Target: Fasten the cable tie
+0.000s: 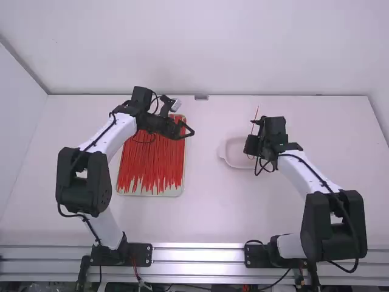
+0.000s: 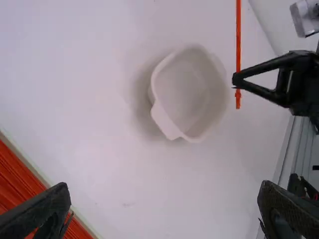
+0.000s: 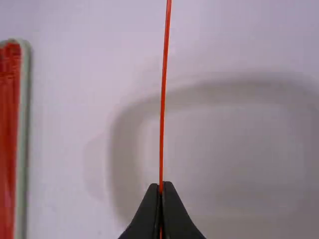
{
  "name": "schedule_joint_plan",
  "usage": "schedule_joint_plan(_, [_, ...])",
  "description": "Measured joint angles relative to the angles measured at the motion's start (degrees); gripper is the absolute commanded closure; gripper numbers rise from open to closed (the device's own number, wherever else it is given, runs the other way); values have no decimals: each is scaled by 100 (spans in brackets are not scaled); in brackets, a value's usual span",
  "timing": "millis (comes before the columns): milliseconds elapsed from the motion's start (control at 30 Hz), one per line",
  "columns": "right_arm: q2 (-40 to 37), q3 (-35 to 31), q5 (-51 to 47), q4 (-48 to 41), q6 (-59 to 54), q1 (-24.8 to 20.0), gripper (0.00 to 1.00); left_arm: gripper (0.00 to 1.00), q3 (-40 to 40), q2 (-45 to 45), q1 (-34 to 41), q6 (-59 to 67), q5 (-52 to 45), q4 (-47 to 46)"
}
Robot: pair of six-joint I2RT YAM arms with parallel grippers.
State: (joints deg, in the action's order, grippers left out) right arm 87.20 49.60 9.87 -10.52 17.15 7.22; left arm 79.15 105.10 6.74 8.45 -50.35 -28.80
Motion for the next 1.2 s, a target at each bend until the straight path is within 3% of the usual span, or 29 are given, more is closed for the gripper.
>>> schedule_joint_plan(433, [0,-568,-632,852,273,-50,100,1,-2,0,0,-2,-15,-15])
schedule_joint_plan(1167, [570,-614,-629,1469,345,103,100,1,0,0,24,0,-39,-48])
schedule_joint_plan(1200, [570,-612,-616,1484,345,103,93,1,0,0,22,-2,-42,-46])
